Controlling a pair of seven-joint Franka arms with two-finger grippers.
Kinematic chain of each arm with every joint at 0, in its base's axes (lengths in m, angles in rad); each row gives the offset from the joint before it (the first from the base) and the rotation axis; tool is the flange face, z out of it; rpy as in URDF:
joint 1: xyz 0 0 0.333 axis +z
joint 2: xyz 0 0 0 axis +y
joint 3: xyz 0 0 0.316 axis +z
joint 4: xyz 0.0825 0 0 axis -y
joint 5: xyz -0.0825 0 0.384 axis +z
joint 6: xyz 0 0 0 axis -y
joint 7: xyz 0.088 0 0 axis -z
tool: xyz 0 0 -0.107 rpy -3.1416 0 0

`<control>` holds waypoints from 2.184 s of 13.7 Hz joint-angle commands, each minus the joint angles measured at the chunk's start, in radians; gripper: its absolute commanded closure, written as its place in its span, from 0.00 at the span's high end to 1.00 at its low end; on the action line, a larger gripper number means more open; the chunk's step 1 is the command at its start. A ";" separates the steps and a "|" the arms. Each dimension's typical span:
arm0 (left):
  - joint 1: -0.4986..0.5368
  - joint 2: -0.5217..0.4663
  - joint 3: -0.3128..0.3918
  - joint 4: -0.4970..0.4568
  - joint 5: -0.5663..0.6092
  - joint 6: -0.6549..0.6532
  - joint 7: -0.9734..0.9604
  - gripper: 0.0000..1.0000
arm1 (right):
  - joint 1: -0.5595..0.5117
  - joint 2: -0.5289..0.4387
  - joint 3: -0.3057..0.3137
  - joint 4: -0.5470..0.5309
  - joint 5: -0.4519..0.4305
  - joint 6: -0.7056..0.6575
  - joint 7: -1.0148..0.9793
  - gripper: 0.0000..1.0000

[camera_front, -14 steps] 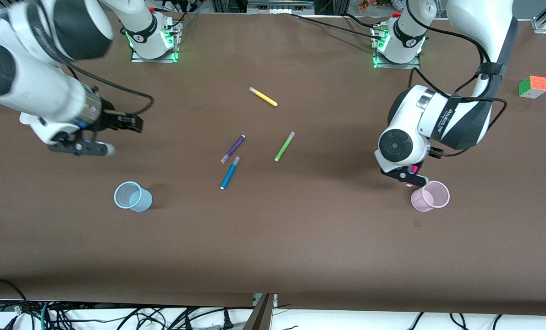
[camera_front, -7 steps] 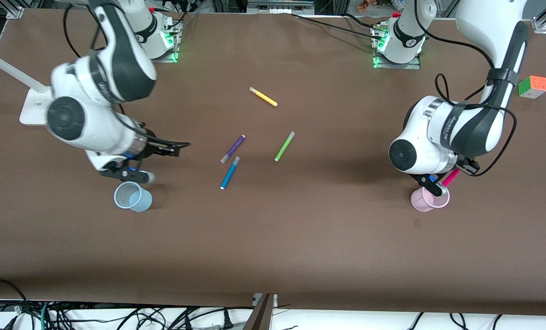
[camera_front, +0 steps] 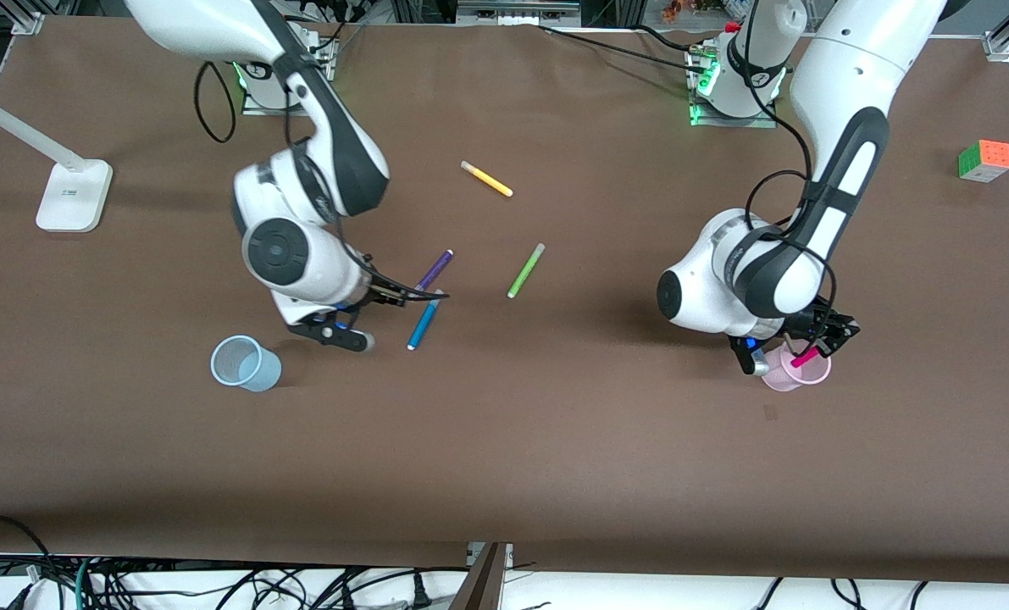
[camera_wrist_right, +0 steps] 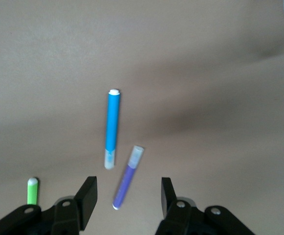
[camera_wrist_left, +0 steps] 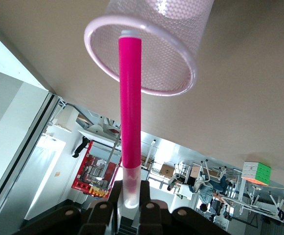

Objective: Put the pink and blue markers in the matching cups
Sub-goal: 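Drop the pink marker into the pink cup while the right gripper grasps the blue marker, then raise the left gripper away while the right gripper lifts the blue marker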

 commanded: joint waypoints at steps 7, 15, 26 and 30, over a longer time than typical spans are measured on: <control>0.029 -0.058 -0.003 0.009 -0.025 -0.011 0.035 1.00 | 0.101 0.156 -0.015 0.009 -0.050 0.175 0.176 0.58; 0.220 -0.283 0.000 0.106 -0.654 -0.008 -0.035 1.00 | 0.080 0.187 -0.036 0.011 -0.048 0.227 0.164 0.58; 0.322 -0.497 -0.017 0.179 -1.038 -0.013 -0.316 1.00 | 0.093 0.222 -0.036 0.009 -0.050 0.299 0.173 0.00; 0.220 -0.581 0.162 0.193 -1.181 0.085 -0.322 1.00 | 0.093 0.233 -0.036 0.009 -0.050 0.308 0.173 0.00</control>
